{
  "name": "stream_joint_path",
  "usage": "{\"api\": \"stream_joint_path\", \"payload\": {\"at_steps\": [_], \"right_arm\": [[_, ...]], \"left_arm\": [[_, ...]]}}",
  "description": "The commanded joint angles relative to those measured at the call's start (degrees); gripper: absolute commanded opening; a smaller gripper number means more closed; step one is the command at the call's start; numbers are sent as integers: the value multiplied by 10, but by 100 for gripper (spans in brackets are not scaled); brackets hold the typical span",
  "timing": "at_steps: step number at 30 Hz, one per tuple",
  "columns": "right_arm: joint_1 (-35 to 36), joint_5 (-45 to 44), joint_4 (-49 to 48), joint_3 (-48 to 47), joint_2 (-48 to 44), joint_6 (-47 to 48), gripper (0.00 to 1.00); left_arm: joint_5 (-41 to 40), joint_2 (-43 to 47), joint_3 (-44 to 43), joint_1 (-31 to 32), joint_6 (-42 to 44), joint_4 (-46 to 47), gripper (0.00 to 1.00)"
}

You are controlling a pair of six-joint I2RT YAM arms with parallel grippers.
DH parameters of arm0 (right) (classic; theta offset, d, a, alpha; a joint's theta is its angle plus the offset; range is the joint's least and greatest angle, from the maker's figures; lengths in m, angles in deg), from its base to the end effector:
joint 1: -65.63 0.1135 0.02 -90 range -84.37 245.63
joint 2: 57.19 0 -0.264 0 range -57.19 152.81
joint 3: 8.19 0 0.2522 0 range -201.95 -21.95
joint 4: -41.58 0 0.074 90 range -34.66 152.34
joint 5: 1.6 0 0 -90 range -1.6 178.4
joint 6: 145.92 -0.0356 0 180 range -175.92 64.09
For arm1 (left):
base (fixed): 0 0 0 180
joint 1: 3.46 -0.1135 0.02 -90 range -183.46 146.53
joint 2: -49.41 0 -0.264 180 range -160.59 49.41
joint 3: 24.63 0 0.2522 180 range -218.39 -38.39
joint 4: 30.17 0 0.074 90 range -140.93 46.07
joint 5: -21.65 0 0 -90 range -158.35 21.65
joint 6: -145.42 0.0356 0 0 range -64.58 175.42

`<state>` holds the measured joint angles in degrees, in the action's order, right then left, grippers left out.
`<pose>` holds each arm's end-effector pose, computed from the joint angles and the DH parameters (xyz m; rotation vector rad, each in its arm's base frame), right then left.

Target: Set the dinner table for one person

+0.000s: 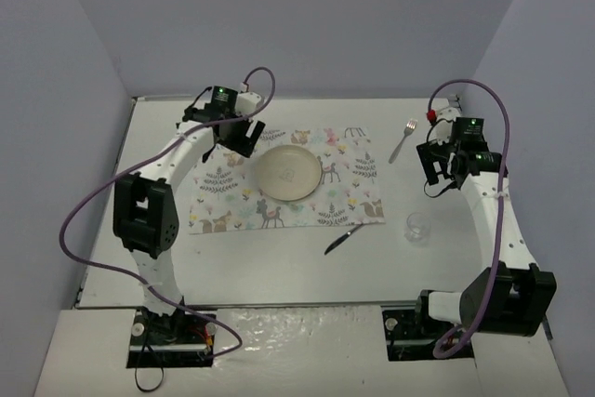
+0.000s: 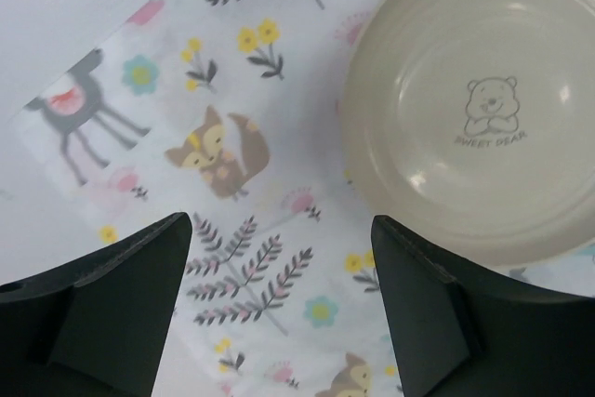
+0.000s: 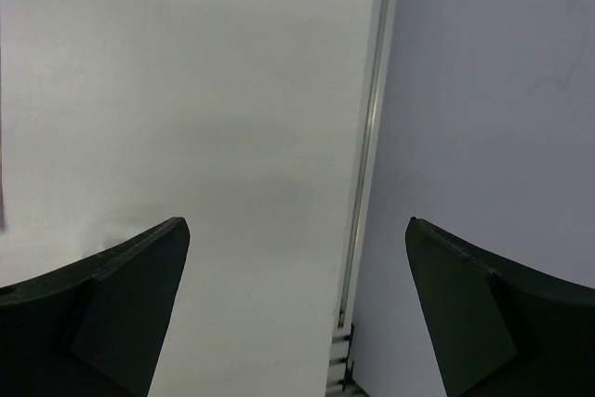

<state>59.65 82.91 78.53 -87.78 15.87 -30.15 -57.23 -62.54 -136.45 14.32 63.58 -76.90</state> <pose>0.2861 -0.0334 0.3393 -0.3082 2.1065 -0.4314 0.4220 -0.1425 0.2783 0.6259 2.3078 -0.3110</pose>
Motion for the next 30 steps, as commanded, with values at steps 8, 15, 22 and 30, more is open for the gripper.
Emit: {"api": "stream_joint_path", "payload": {"at_steps": [8,15,22,30], "right_arm": [[-5,46,126,68,33,74,100],[-5,89,128,110,58,90,100],[-5,107,128,120,106,98,100],[-4,140,112,119,203,103,90]], "left_arm": [[-73,103,185,-45,61,28,75],[-73,83,233,-47,62,49,75],[-70,62,220,-56,59,48,75],[-72,51,219,-60,59,52,75]]}}
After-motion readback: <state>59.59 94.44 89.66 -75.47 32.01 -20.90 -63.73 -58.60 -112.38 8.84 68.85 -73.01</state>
